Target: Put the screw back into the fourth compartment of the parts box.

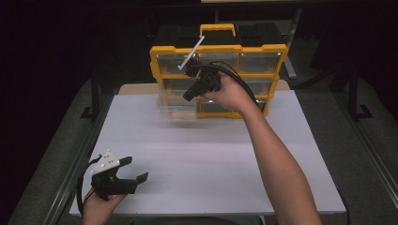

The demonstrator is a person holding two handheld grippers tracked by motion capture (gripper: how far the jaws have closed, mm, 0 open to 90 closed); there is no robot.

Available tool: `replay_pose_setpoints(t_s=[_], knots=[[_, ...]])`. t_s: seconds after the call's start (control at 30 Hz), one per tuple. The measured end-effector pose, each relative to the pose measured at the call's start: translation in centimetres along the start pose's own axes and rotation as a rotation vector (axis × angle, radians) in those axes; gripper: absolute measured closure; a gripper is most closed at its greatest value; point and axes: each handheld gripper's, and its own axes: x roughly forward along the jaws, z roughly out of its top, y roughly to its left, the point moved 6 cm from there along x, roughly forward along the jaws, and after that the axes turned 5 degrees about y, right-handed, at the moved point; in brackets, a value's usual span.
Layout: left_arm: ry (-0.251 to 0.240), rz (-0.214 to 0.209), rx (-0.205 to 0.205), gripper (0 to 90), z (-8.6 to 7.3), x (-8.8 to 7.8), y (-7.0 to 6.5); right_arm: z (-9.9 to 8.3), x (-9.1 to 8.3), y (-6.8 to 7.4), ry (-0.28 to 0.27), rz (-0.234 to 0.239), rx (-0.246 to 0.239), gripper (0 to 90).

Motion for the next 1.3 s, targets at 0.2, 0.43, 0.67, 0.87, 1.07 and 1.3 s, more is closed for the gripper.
replay_pose_setpoints(t_s=[0.2,0.43,0.67,0.87,1.07,1.3], knots=[[0.0,0.001,-0.005,14.1,0.0,-0.1,0.1,0.7,1.6,-0.3,0.015,0.01,0.007,84.4],[-0.007,0.001,-0.005,14.1,0.0,-0.1,0.2,1.0,3.4,-0.5,0.043,0.017,0.017,84.3],[-0.007,0.002,-0.007,14.1,0.0,-0.2,0.2,0.9,4.2,-0.6,0.042,0.019,0.028,83.6],[0.0,0.001,-0.003,14.1,0.0,-0.2,0.1,0.7,3.7,-0.8,0.019,-0.001,0.04,77.5],[-0.004,0.001,-0.002,14.1,-0.1,-0.2,0.2,0.1,2.1,-0.5,-0.015,-0.008,0.028,76.2],[0.006,0.005,-0.001,14.1,0.0,-0.2,0.1,-1.2,-0.3,-0.2,-0.076,-0.016,0.042,72.3]])
